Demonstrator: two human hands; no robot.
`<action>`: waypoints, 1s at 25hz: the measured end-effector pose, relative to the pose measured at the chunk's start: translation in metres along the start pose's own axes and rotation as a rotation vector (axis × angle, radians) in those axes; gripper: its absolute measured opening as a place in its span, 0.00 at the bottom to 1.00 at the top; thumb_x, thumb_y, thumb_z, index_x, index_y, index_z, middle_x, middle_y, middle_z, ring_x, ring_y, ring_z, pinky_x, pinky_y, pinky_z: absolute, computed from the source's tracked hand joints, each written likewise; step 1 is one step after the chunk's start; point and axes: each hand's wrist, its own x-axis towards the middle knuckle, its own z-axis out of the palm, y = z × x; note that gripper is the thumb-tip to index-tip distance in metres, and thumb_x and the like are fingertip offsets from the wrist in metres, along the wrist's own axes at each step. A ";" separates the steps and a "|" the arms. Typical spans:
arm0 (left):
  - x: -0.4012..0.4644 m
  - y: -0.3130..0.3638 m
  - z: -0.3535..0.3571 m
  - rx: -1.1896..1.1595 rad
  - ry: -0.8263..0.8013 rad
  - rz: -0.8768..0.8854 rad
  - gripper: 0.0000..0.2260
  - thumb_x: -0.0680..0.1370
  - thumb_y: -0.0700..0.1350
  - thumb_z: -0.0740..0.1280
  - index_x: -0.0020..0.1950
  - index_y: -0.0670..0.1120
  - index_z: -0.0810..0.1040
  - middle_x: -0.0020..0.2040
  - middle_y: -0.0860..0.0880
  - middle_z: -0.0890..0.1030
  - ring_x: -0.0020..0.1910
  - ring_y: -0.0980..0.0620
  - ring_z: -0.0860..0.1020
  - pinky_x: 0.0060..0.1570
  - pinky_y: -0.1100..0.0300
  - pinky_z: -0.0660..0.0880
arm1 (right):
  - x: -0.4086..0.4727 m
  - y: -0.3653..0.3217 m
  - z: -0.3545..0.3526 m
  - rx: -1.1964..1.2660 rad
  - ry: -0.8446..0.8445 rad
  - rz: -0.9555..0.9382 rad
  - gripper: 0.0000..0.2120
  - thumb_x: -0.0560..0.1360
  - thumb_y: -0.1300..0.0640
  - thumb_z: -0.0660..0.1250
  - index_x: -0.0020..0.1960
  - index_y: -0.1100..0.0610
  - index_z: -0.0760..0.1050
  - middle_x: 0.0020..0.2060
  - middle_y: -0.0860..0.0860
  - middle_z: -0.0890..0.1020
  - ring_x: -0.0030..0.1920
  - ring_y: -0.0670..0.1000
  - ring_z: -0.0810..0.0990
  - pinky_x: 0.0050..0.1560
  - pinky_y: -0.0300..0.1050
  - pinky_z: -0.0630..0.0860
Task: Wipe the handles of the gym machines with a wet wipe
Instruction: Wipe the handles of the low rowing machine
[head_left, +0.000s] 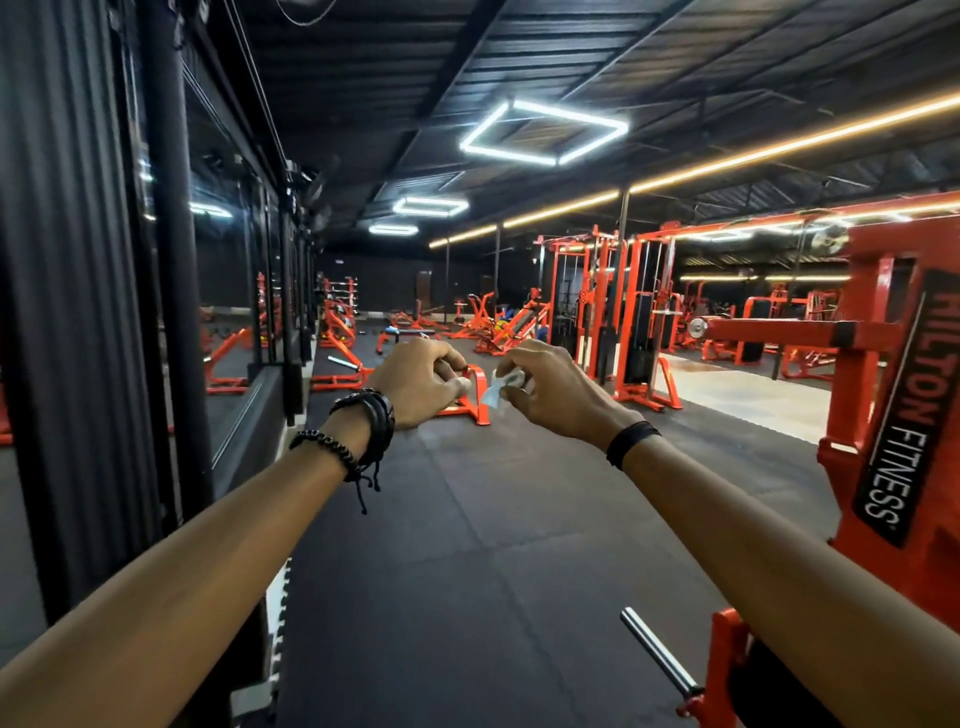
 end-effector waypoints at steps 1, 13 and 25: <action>0.006 -0.006 0.002 0.006 -0.004 0.008 0.10 0.75 0.47 0.73 0.55 0.46 0.83 0.43 0.53 0.83 0.42 0.55 0.81 0.48 0.51 0.81 | 0.008 0.006 0.004 0.008 0.003 0.006 0.10 0.75 0.59 0.72 0.56 0.58 0.79 0.54 0.52 0.81 0.49 0.47 0.78 0.48 0.39 0.78; 0.184 -0.164 0.101 0.062 -0.051 0.120 0.12 0.75 0.48 0.73 0.56 0.48 0.81 0.44 0.55 0.82 0.42 0.57 0.81 0.46 0.55 0.81 | 0.153 0.171 0.134 0.048 0.088 0.086 0.07 0.75 0.61 0.72 0.52 0.59 0.79 0.43 0.51 0.83 0.41 0.47 0.80 0.41 0.39 0.79; 0.410 -0.285 0.134 0.055 -0.105 0.068 0.13 0.75 0.50 0.72 0.58 0.49 0.81 0.46 0.56 0.82 0.42 0.56 0.81 0.48 0.52 0.81 | 0.364 0.297 0.196 -0.012 0.049 0.056 0.07 0.77 0.58 0.70 0.55 0.56 0.79 0.47 0.48 0.83 0.42 0.44 0.79 0.41 0.31 0.74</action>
